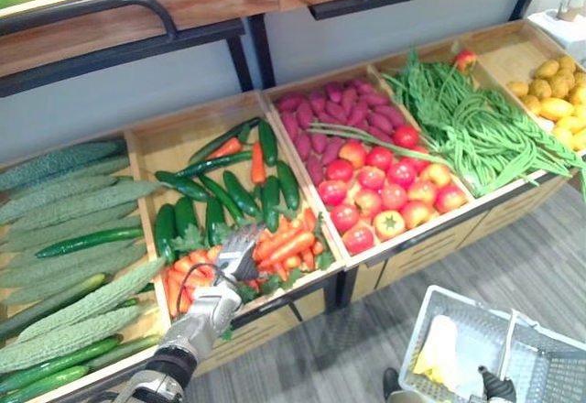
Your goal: Pick vegetable in the basket
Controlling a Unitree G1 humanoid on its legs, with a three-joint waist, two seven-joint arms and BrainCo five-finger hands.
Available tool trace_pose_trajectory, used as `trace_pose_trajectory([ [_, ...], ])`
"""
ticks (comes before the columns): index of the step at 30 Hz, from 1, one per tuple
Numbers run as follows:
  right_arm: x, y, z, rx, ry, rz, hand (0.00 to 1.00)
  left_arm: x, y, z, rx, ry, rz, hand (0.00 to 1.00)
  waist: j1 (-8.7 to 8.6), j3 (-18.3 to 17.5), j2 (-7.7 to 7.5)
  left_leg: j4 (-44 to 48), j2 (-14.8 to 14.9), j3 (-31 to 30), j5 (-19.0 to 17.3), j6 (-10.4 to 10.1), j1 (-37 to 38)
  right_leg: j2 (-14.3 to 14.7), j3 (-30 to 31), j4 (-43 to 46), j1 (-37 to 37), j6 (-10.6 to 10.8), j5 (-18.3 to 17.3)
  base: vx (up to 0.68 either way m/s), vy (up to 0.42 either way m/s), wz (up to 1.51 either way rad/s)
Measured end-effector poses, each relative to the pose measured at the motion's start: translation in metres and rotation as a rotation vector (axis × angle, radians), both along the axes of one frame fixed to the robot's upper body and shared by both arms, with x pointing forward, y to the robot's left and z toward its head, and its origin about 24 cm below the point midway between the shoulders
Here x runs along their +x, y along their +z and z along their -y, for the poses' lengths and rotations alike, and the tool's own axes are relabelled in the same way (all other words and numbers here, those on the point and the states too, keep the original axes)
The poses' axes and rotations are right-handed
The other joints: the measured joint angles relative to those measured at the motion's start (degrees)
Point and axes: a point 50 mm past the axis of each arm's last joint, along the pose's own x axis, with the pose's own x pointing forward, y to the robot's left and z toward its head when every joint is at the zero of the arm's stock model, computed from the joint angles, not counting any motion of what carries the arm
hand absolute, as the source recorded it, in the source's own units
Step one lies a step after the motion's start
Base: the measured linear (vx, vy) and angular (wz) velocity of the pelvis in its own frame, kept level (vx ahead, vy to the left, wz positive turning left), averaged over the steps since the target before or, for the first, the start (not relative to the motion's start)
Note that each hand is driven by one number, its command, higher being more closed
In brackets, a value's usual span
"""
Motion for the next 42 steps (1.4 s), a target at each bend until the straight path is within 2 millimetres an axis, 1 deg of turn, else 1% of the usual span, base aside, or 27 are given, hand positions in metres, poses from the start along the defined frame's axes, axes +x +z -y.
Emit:
trace_pose_trajectory([
  [3, 0.002, 0.001, 0.000, -0.003, 0.002, 0.009, 1.00, 0.001, -0.002, -0.002, 0.007, 0.007, -0.015, 0.00, -0.92, 0.19, 0.31, 0.00, 0.03, 0.48, -0.13, -0.18, -0.09, 0.12, 0.49, 0.10, -0.47, 0.01, 0.01, -0.01, -0.022, -0.08],
  [8, 0.002, 0.001, 0.001, -0.003, -0.003, 0.007, 1.00, 0.004, -0.001, 0.005, 0.013, -0.022, -0.017, 0.00, -1.11, 0.43, 0.48, 0.00, 0.09, 1.01, -0.16, -0.22, 0.01, 0.27, 0.91, 0.11, -0.64, 0.03, 0.03, -0.01, -0.013, -0.05],
  [13, 0.002, 0.001, 0.001, -0.004, -0.003, 0.009, 1.00, 0.010, 0.002, 0.007, 0.017, -0.028, -0.018, 0.00, -1.24, 0.90, 0.53, 0.00, 0.10, 1.12, -0.17, -0.24, -0.02, 0.29, 1.00, 0.07, -0.73, 0.03, 0.03, 0.00, 0.000, 0.00],
  [16, 0.006, 0.003, 0.002, -0.008, 0.000, 0.021, 1.00, 0.010, -0.003, 0.001, 0.039, 0.000, -0.052, 0.00, -1.41, 1.27, 0.65, 0.00, 0.06, 1.50, -0.29, -0.41, -0.21, 0.38, 1.58, 0.12, -1.39, 0.09, 0.07, -0.01, -0.030, -0.09],
  [23, 0.009, 0.004, 0.002, -0.013, 0.003, 0.033, 1.00, 0.013, -0.004, -0.004, 0.051, 0.023, -0.063, 0.00, -1.61, 1.42, 0.82, 0.00, 0.02, 2.62, -0.37, -0.54, -0.91, 0.48, 2.15, 0.07, -2.63, -0.10, 0.26, 0.00, -0.010, -0.05],
  [27, 0.011, 0.005, 0.002, -0.015, 0.005, 0.041, 1.00, 0.015, -0.006, -0.012, 0.065, 0.070, -0.083, 0.00, -2.27, 2.30, 0.99, 0.03, -0.05, 2.83, -0.58, -0.85, -0.91, 0.47, 2.63, 0.02, -2.86, -0.05, 0.29, 0.00, -0.019, -0.06],
  [28, 0.011, 0.005, 0.002, -0.015, 0.004, 0.041, 1.00, 0.016, -0.006, -0.012, 0.067, 0.074, -0.084, 1.00, -2.27, 2.39, 1.00, 0.03, -0.07, 2.93, -0.59, -0.86, -0.91, 0.48, 2.74, 0.01, -2.94, -0.04, 0.29, -0.01, -0.025, -0.08],
  [33, 0.016, 0.007, 0.002, -0.018, 0.008, 0.052, 1.00, 0.024, 0.005, -0.016, 0.050, 0.104, -0.026, 1.00, -2.30, 2.60, 1.21, 0.04, -0.10, 4.01, -0.71, -1.02, -1.01, 0.67, 3.74, 0.04, -3.76, 0.01, 0.48, -0.01, -0.026, -0.11],
  [36, 0.019, 0.008, 0.003, -0.022, 0.013, 0.060, 1.00, 0.030, 0.011, -0.015, 0.049, 0.101, -0.010, 1.00, -2.54, 3.43, 1.42, 0.62, 0.14, 4.44, -1.45, -0.97, -0.95, 0.99, 4.43, 0.01, -3.86, 0.13, 0.57, -0.03, -0.038, -0.10],
  [42, 0.019, 0.009, 0.006, -0.032, 0.010, 0.059, 1.00, 0.028, 0.004, -0.013, 0.046, 0.112, -0.053, 1.00, -2.73, 3.89, 1.63, 0.91, 0.16, 4.54, -1.73, -1.07, -1.02, 1.00, 4.60, -0.14, -3.91, 0.23, 0.63, -0.01, -0.016, -0.02],
])
